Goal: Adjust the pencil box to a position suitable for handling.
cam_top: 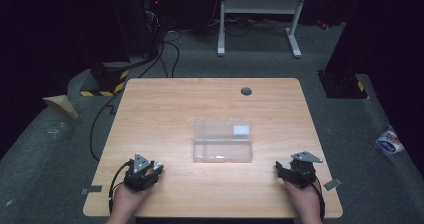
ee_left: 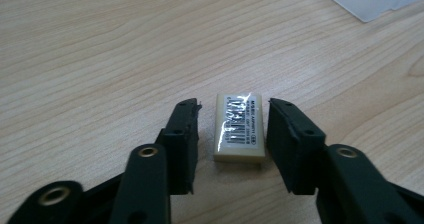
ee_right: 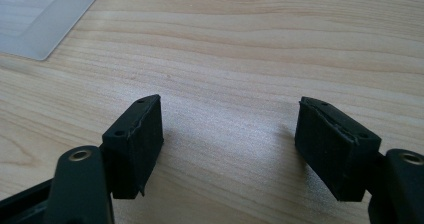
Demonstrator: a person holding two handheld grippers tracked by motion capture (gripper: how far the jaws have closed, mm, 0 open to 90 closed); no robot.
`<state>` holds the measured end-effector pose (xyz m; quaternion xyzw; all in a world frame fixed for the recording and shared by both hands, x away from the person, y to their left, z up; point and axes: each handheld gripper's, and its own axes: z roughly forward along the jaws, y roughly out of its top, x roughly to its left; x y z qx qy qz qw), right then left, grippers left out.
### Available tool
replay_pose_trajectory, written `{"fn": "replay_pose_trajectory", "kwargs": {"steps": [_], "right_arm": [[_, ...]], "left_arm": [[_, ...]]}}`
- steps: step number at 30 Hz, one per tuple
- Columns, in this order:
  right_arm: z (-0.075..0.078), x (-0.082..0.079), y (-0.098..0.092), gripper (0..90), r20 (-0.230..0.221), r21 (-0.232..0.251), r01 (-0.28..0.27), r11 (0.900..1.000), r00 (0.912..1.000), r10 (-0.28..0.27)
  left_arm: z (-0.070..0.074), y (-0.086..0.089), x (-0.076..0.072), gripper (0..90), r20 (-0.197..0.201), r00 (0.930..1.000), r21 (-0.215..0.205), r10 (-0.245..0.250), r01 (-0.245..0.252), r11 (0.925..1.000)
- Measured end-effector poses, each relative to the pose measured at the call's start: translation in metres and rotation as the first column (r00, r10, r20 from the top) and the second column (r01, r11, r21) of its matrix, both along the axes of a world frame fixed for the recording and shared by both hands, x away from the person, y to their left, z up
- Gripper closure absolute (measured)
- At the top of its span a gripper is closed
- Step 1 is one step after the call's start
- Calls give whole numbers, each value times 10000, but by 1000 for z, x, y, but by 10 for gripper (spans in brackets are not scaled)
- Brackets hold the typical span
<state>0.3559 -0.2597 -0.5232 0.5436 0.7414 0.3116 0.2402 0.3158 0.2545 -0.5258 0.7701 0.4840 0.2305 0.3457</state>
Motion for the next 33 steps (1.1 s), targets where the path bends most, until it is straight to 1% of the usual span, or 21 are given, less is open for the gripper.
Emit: {"fn": "replay_pose_trajectory", "kwargs": {"steps": [1,3,5,9,12,13,15,18,19,21,23,26,28,30,33], "right_arm": [[0,0,0,268,4,-7,0,10000,10000,0],[0,0,0,267,24,10,-1,10000,10000,1],[0,1,-1,267,3,-8,-124,9999,9999,124],[0,2,-3,267,-50,10,-395,9992,9992,395],[1,3,-3,268,-115,18,-436,9990,9990,436],[1,3,-4,268,-151,67,-480,9988,9987,481],[1,3,-4,269,-137,59,-532,9986,9985,532],[1,3,-5,290,-113,29,-525,9986,9986,526],[1,2,-5,298,-102,30,-499,9987,9987,499],[1,2,-6,301,-67,11,-504,9987,9987,504],[1,1,-6,304,-46,16,-498,9988,9987,498],[1,1,-5,302,-12,34,-417,9991,9991,417],[1,0,-5,301,-3,2,-413,9991,9991,413],[1,-1,-5,299,-14,50,-387,9992,9992,387],[1,-1,-5,298,-8,27,-404,9992,9992,404]], "left_arm": [[-1,2,0,571,17,10000,-158,-78,79,9998],[-1,2,-1,640,69,9996,-203,-257,259,9995],[-1,3,-1,671,57,9996,-207,-276,277,9994],[-1,5,0,677,-32,9998,-528,-191,189,9984],[-1,6,1,680,-28,9999,-543,-130,128,9984],[-1,5,1,680,-15,10000,-500,-1,0,9987],[-1,4,1,681,87,9998,-400,172,-169,9991],[2,5,0,680,198,9990,-472,392,-382,9982],[2,5,0,681,198,9990,-472,392,-382,9982],[7,4,-1,680,279,9986,-510,443,-428,9978],[10,2,-1,681,426,9979,-489,485,-464,9977],[12,0,-2,680,491,9969,-773,608,-569,9954],[14,-1,-3,681,474,9970,-843,608,-566,9948],[17,-2,-3,681,583,9970,-743,516,-472,9961],[20,-3,-4,681,717,9961,-799,518,-460,9957]]}}
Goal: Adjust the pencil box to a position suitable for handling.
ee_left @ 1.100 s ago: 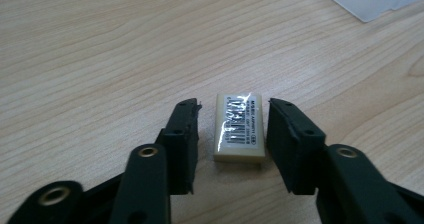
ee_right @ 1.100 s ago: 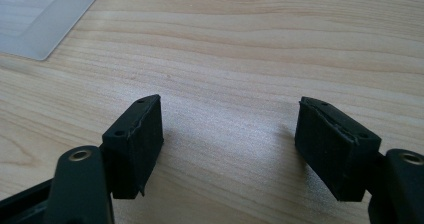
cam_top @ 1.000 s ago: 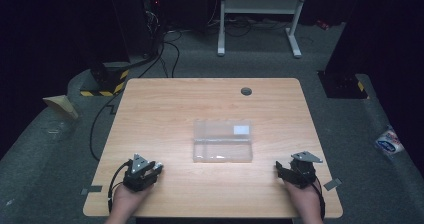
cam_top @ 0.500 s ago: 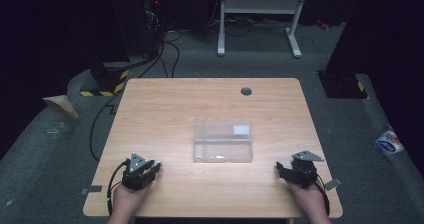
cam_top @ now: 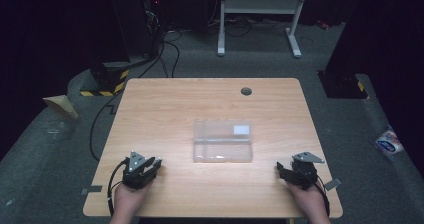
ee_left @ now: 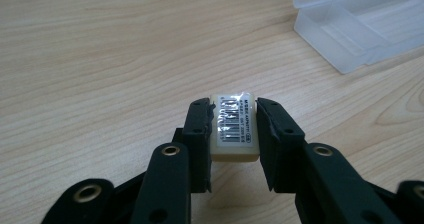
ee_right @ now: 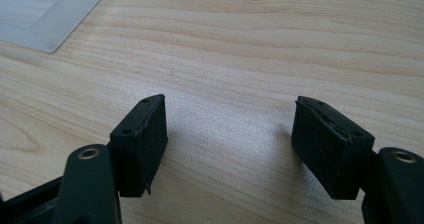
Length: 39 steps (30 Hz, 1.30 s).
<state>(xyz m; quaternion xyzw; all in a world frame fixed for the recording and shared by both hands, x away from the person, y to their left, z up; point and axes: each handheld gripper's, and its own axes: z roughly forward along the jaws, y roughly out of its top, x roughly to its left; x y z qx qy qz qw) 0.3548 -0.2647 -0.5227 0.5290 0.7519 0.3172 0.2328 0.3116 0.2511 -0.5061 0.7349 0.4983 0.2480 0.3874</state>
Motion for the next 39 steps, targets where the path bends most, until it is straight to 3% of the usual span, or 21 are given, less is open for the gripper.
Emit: {"fn": "replay_pose_trajectory", "kwargs": {"steps": [5,10,15,17,23,29,32,34,39], "right_arm": [[-1,1,1,239,-67,31,-187,9998,9998,187],[-1,1,1,236,-60,23,-214,9998,9998,214],[-1,1,2,212,-101,23,-250,9997,9996,251],[-1,2,2,131,-266,30,-272,9996,9993,273],[-1,2,2,129,-249,-4,-275,9996,9993,275],[-1,2,-2,104,-316,389,-426,9983,9985,438],[-1,1,0,102,-335,292,-434,9986,9985,444],[-1,2,3,96,-329,-83,-432,9990,9985,429],[-2,2,3,92,-345,-73,-431,9990,9985,428]], "left_arm": [[5,-6,-4,680,187,9997,62,-159,158,9999],[11,-10,-6,680,347,9989,-6,-311,311,9995],[14,-14,-1,680,402,9983,-137,-411,417,9990],[15,-17,1,680,421,9979,-127,-487,493,9987],[17,-26,5,679,510,9970,-83,-589,594,9982],[21,-32,7,679,553,9960,-104,-704,711,9974],[23,-35,8,679,567,9951,-113,-806,814,9966],[24,-39,10,679,541,9944,-30,-906,909,9959],[26,-42,13,679,550,9936,-46,-987,991,9951]]}}
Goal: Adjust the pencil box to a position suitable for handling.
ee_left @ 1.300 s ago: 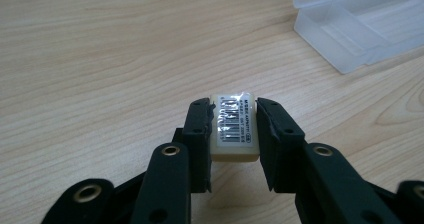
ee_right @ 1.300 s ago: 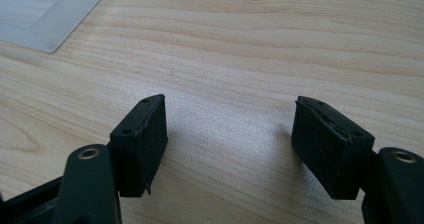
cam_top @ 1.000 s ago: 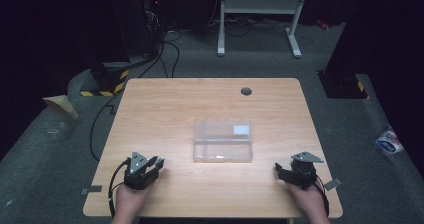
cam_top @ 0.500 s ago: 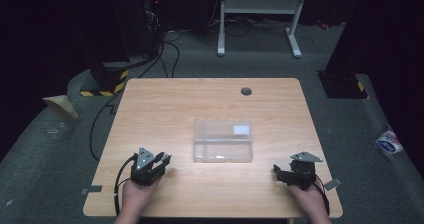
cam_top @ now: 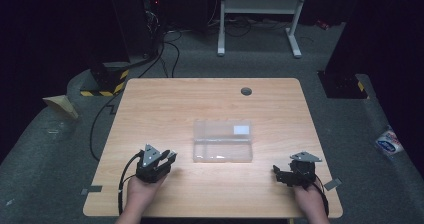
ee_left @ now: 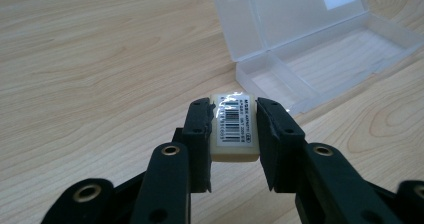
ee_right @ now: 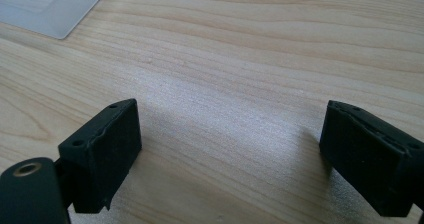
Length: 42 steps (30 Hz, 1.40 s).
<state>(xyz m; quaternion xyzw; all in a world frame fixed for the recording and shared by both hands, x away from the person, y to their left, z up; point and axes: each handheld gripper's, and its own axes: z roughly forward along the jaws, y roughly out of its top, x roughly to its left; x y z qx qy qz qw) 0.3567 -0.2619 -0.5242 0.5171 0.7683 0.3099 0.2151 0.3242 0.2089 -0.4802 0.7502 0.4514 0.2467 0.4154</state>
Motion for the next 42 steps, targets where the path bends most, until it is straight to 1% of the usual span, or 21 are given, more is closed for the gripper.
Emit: {"fn": "replay_pose_trajectory", "kwargs": {"steps": [2,4,5,11,15,18,22,27,29,38,42], "right_arm": [[0,0,0,91,-10,6,14,10000,10000,-14],[0,0,0,92,-6,5,12,10000,10000,-12],[0,0,0,92,-9,5,16,10000,10000,-16],[0,0,0,91,-7,2,11,10000,10000,-11],[0,0,0,91,1,-3,-7,10000,10000,7],[0,0,0,85,-24,5,-20,10000,10000,20],[0,0,0,86,-23,13,-21,10000,10000,21],[0,0,0,85,-4,-18,-75,10000,10000,75],[0,0,0,86,-6,-16,-77,10000,10000,77],[0,-1,0,86,-30,2,-167,9999,9999,167],[0,-1,0,86,-29,-2,-182,9998,9998,182]], "left_arm": [[1,-2,1,679,36,10000,16,-46,46,10000],[2,-4,3,679,33,10000,-50,-41,42,10000],[3,-5,4,679,25,10000,-148,-78,78,9999],[5,-12,7,679,137,9997,-87,-218,220,9997],[8,-18,9,679,95,9993,-62,-348,349,9994],[9,-23,10,679,155,9987,-22,-484,485,9988],[11,-28,13,678,189,9982,-80,-562,563,9984],[16,-34,17,678,218,9974,-118,-681,684,9976],[17,-37,19,678,264,9972,-171,-698,703,9974],[17,-52,26,678,223,9962,-118,-836,839,9964],[18,-55,28,678,231,9962,-224,-834,840,9962]]}}
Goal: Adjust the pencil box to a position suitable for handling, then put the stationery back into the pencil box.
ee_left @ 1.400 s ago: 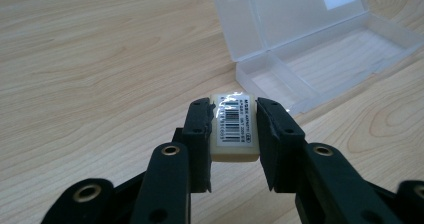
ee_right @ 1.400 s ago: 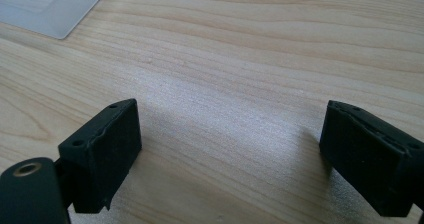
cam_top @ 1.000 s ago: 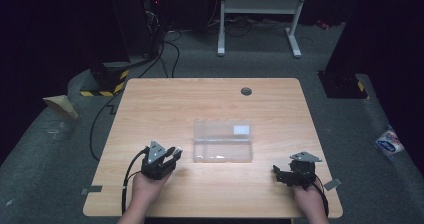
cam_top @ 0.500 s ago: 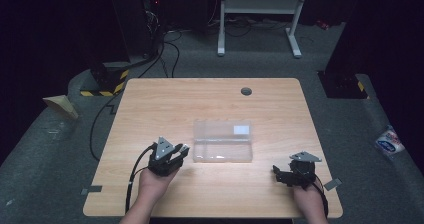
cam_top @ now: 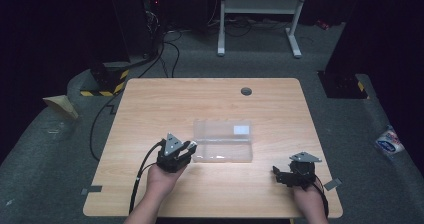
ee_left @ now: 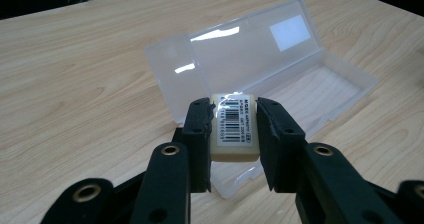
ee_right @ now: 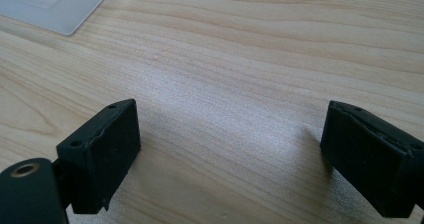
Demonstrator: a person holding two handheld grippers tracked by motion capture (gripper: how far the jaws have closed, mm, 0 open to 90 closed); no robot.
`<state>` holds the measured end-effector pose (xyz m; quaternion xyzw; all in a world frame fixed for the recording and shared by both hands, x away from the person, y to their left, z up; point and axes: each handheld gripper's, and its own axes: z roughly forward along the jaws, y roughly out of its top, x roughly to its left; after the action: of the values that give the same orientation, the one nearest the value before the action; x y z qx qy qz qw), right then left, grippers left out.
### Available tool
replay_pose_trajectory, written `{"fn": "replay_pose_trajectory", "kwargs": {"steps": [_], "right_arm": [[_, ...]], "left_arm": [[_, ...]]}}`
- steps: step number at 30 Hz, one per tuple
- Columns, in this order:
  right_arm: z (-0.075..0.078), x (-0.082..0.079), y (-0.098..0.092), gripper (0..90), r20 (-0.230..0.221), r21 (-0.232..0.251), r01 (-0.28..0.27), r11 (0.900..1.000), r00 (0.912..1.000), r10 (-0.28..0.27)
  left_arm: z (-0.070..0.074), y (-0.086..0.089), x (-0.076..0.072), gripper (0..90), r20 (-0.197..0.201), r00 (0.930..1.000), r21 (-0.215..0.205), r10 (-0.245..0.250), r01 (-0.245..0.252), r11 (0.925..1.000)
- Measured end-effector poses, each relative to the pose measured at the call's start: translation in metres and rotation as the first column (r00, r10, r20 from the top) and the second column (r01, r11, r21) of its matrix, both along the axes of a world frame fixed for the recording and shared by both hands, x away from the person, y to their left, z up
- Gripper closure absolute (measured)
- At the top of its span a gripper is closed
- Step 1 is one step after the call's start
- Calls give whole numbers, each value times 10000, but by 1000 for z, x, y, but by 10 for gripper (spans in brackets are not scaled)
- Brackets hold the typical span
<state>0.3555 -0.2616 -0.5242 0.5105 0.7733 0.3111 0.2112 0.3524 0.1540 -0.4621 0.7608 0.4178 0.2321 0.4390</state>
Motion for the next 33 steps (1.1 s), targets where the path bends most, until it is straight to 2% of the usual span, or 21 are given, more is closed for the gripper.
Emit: {"fn": "replay_pose_trajectory", "kwargs": {"steps": [3,7,19,25,30,33], "right_arm": [[0,0,0,86,15,-3,-23,10000,10000,23],[0,0,0,86,-21,22,-34,10000,10000,34],[0,0,0,86,-10,30,-66,10000,10000,66],[0,0,1,86,-11,35,-82,10000,10000,82],[0,0,1,86,-24,24,-119,9999,9999,119],[0,0,1,86,-18,13,-149,9999,9999,149]], "left_arm": [[0,-2,2,678,-6,10000,46,2,-2,10000],[-5,-5,9,678,-237,9997,94,79,-77,9999],[-14,-16,20,678,-370,9987,130,356,-351,9993],[-24,-23,27,678,-663,9967,344,476,-454,9984],[-30,-28,30,678,-670,9968,667,436,-392,9970],[-33,-30,31,677,-701,9962,708,520,-470,9964]]}}
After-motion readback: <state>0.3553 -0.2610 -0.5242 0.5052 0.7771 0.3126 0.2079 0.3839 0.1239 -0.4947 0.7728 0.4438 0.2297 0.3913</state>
